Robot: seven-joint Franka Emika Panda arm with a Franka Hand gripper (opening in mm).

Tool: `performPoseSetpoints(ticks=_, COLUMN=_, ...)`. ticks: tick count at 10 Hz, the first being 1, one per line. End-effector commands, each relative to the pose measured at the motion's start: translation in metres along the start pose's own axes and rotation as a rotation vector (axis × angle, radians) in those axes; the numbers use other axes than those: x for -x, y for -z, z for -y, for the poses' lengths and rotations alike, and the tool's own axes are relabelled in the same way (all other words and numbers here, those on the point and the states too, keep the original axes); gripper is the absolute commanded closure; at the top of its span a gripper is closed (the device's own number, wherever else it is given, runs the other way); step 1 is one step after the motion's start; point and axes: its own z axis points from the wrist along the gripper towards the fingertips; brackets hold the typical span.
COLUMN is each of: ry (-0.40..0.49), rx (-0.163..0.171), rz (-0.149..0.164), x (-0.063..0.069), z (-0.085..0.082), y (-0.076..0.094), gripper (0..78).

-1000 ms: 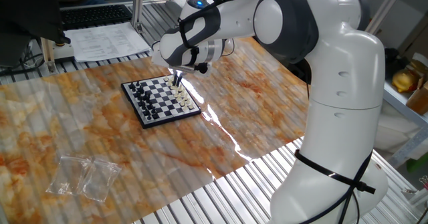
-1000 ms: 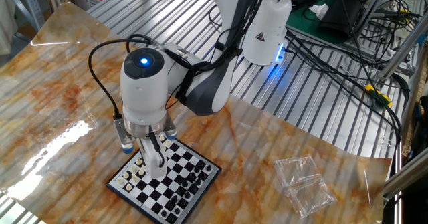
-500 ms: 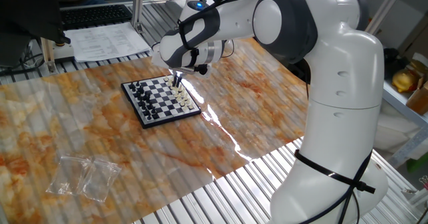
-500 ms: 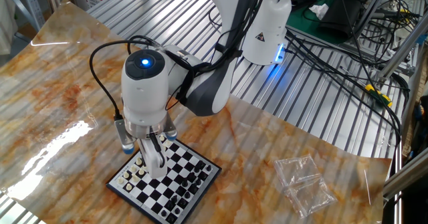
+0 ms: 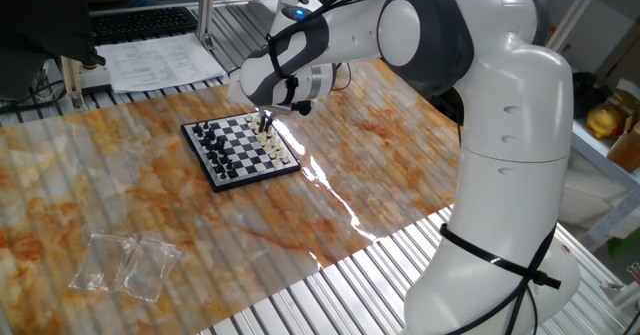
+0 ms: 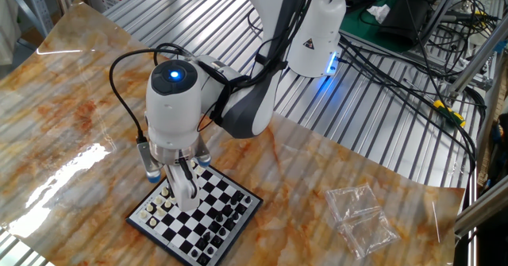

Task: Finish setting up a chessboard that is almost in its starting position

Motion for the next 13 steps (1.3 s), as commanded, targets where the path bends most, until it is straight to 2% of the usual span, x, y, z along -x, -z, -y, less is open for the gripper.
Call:
performPoseSetpoints(ticks=1, ry=-0.004, rx=0.001, rz=0.000, x=0.0006, z=0.0000, y=0.0011, gripper=76.3)
performPoseSetpoints(ticks=13, ry=-0.029, rx=-0.004, rz=0.004, x=-0.0004, z=-0.0003, y=0.0018, gripper=76.3)
